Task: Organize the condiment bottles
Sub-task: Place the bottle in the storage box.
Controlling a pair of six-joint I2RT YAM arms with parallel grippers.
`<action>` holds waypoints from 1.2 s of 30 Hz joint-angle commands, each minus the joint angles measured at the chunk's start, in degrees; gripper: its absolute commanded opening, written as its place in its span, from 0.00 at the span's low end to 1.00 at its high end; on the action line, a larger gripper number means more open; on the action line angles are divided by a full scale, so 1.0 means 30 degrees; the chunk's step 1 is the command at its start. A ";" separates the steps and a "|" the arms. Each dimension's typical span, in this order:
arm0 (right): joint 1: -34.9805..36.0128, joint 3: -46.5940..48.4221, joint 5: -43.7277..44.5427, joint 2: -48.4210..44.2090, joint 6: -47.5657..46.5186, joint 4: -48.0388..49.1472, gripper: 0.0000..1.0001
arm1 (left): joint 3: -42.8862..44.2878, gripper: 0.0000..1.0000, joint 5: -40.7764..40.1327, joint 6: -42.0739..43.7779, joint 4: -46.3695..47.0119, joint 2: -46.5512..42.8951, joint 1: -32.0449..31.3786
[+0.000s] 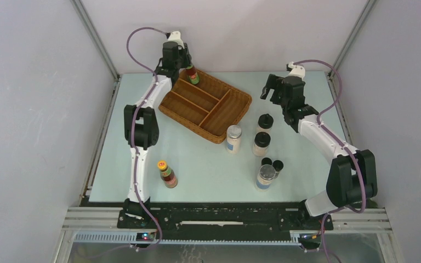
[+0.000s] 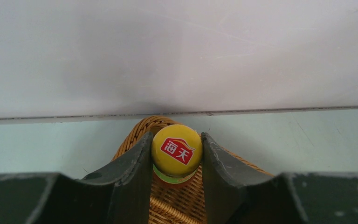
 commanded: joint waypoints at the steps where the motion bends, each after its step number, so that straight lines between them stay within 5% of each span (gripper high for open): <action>1: -0.0066 0.0823 -0.0191 0.0187 0.0110 0.0813 1.00 | 0.2299 0.00 0.0404 0.0166 0.2513 -0.0569 0.0056; 16: -0.0007 0.0816 -0.0257 0.0398 0.0849 0.0606 1.00 | 0.2157 0.02 0.0603 0.1953 0.0332 -0.0838 -0.0569; 29: -0.0066 0.0503 -0.0287 0.0378 0.0941 0.0945 1.00 | 0.2212 0.68 0.0169 0.2480 -0.0358 -0.0328 -0.0940; 36: -0.0126 0.0496 -0.0406 0.0510 0.0911 0.1024 1.00 | 0.2389 0.85 0.0140 0.2309 -0.0329 -0.0086 -0.0888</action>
